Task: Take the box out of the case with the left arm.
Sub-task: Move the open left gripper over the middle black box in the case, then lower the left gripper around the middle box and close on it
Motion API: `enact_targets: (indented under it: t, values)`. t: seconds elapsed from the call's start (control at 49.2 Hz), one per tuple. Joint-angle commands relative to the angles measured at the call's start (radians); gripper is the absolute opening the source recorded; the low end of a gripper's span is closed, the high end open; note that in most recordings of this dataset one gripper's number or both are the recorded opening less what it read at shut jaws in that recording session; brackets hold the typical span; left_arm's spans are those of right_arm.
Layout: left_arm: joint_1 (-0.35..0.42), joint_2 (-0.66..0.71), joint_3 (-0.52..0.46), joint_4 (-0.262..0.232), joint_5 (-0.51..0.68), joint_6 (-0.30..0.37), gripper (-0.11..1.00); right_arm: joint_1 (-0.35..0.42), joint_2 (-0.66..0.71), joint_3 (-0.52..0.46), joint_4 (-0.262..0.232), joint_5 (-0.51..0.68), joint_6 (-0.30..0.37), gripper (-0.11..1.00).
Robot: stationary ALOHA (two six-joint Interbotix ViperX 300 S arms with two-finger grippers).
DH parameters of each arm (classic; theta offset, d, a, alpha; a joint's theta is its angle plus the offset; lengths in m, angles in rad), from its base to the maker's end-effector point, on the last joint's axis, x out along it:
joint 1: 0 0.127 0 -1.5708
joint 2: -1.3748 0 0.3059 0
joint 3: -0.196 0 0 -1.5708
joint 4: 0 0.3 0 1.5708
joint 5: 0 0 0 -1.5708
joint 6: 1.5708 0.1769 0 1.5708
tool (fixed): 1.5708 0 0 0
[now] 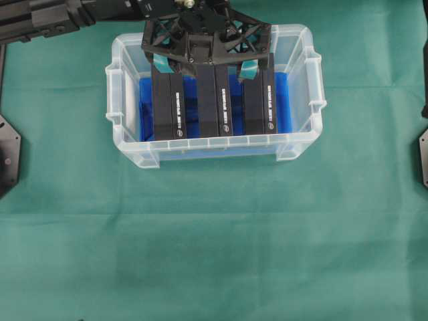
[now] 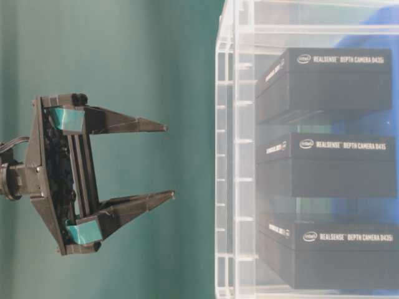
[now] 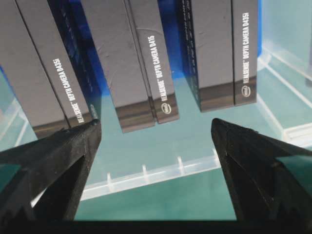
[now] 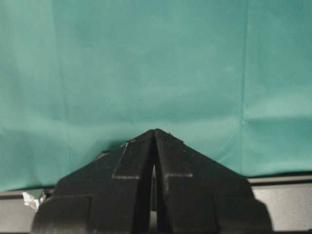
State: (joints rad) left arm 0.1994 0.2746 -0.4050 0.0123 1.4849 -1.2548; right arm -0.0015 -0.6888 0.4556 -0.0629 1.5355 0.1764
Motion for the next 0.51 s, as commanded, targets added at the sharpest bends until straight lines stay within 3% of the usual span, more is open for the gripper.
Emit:
enact_targets:
  t: [0.0,0.488]
  values:
    - [0.005,-0.018,-0.028,0.003,-0.002,0.002,0.98,0.000,0.003,-0.012,0.002,-0.005,0.003,0.00]
    - [0.011,-0.018,-0.029,0.005,-0.008,0.003,0.98,0.000,0.006,-0.012,0.003,-0.005,0.003,0.00]
